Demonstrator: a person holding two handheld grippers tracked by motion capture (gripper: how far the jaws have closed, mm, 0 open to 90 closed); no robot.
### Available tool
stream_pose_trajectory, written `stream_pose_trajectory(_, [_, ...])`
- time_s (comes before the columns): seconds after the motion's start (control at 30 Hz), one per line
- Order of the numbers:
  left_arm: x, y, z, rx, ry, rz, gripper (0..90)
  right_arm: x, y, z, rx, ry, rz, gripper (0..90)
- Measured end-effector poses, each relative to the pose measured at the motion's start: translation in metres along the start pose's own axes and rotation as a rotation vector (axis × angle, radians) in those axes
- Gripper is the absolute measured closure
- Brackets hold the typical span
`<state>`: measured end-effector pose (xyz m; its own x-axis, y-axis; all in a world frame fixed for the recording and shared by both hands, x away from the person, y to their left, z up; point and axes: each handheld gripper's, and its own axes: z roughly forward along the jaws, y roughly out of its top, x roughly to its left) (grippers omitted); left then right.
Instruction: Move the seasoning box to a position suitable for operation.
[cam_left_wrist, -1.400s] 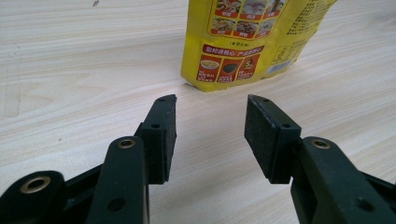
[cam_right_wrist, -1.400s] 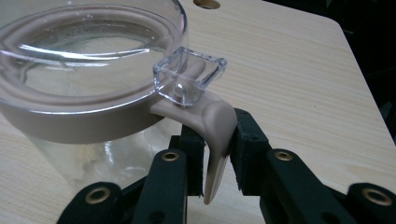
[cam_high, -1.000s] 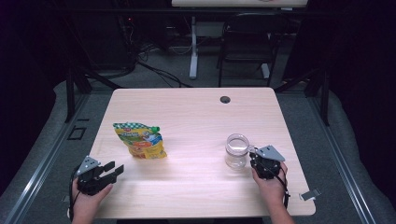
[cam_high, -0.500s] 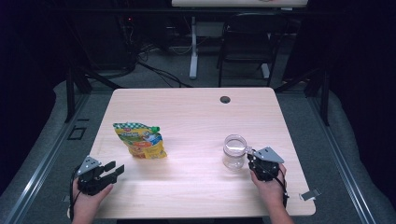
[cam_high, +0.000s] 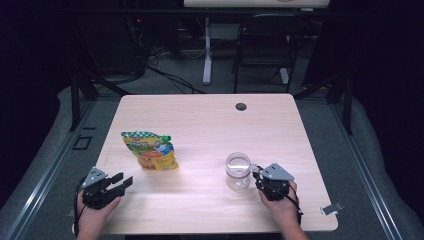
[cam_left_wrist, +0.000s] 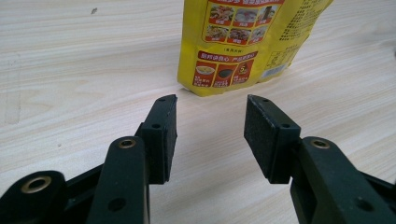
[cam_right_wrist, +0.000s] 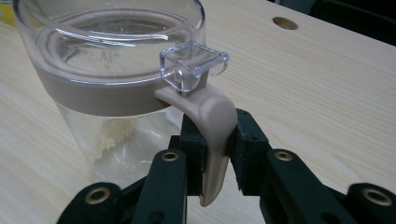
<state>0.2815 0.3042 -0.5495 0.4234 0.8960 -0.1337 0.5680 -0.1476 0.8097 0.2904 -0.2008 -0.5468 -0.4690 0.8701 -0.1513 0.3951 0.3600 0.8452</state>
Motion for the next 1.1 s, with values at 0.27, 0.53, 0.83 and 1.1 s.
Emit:
stream_pose_trajectory(0.27, [-0.002,0.0,0.002,0.001,-0.005,0.002,54.6,0.011,0.001,0.002,-0.002,0.078,-0.024,76.0])
stream_pose_trajectory(0.53, [-0.005,0.001,0.0,-0.003,-0.011,0.015,56.2,0.017,0.001,0.002,0.002,0.138,-0.042,75.9])
stream_pose_trajectory(0.83, [-0.009,0.001,-0.002,-0.016,-0.018,0.026,56.8,0.016,-0.001,0.005,0.01,0.132,-0.046,76.1])
stream_pose_trajectory(1.1, [-0.016,0.003,-0.002,-0.015,-0.036,0.04,56.9,0.012,-0.002,0.008,0.008,0.141,-0.002,75.7])
